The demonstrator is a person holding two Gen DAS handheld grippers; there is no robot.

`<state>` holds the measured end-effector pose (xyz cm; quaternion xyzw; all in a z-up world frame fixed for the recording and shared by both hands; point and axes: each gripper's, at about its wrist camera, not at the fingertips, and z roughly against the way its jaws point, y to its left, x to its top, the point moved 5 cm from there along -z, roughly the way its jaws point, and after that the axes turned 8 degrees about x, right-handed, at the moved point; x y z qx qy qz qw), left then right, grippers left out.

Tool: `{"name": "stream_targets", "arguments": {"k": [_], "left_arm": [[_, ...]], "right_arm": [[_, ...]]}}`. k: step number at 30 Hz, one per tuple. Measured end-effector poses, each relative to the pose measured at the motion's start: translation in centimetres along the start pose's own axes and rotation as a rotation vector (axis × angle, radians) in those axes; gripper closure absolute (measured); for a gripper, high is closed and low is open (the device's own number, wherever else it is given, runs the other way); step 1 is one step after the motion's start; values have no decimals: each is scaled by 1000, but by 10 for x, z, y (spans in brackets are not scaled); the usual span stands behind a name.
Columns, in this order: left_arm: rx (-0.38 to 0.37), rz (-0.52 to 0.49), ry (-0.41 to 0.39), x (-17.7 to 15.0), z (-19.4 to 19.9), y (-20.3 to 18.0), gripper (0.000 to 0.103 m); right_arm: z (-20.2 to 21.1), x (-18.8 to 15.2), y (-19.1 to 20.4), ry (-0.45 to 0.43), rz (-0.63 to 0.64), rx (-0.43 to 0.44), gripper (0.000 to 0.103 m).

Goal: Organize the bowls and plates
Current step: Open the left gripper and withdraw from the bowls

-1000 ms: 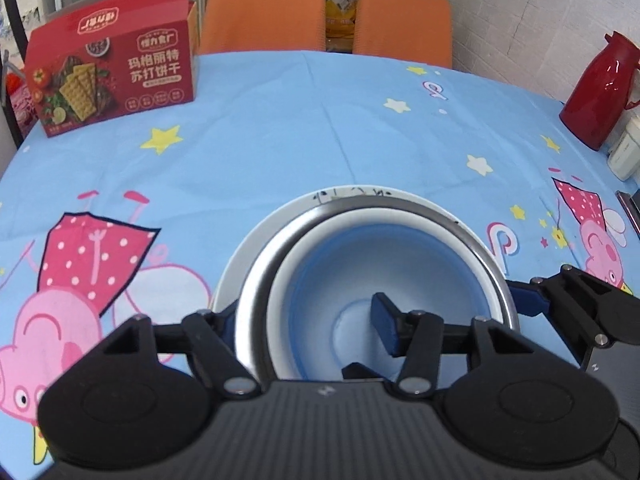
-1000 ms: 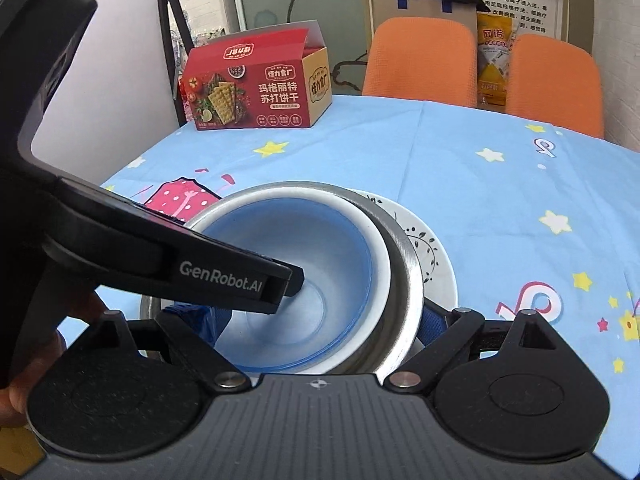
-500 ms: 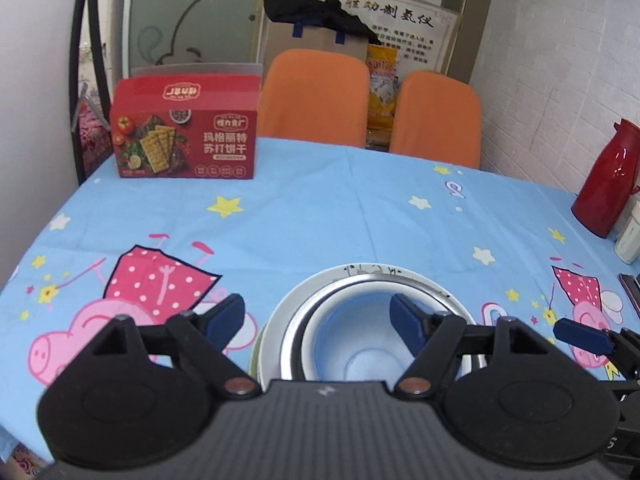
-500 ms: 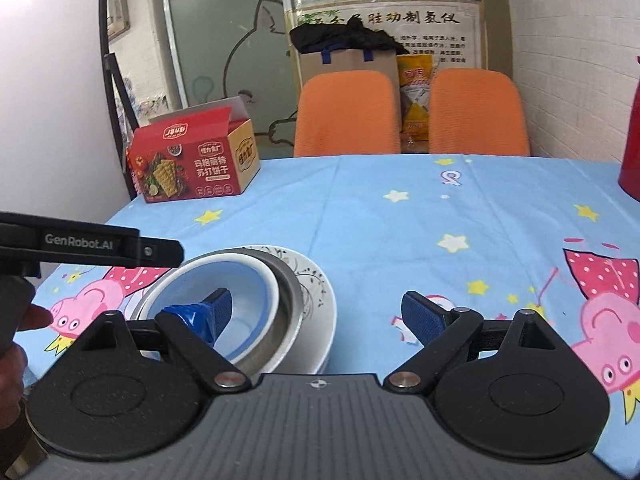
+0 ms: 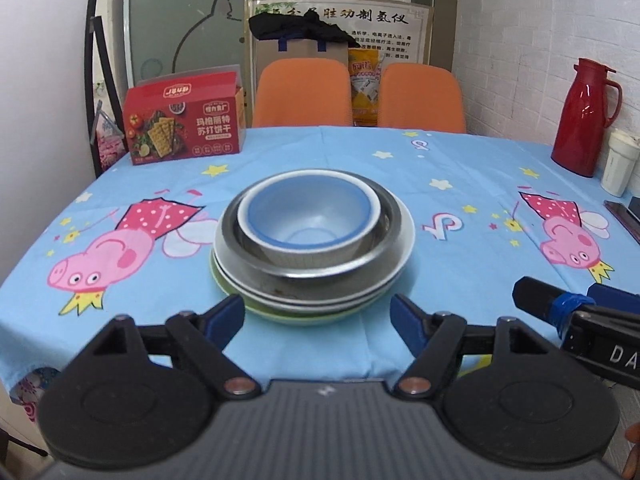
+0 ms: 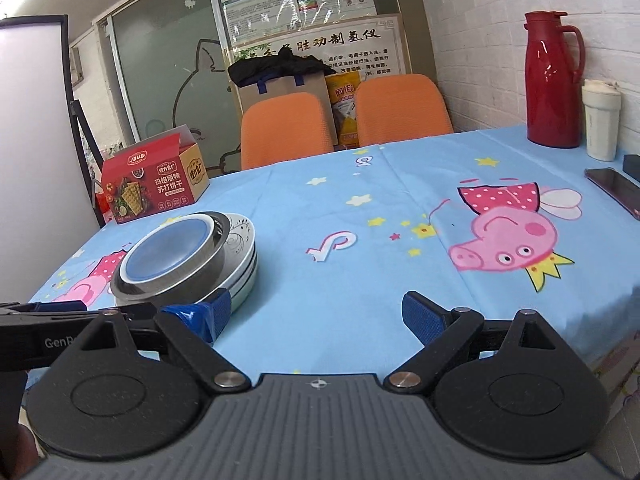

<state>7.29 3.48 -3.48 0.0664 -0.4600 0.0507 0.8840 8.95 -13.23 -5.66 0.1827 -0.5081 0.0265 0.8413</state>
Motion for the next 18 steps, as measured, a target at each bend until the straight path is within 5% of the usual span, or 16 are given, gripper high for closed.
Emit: {"name": "stream_targets", "arguments": {"k": [9,18], "left_arm": [[-37,-6,14,-43,26,-2,30],[-18,-1,-52,-49,42,3,30]], "right_arm": [[32,-38,-5,-2,-35,13,23],[36,-50,8,10,0,43,23]]}}
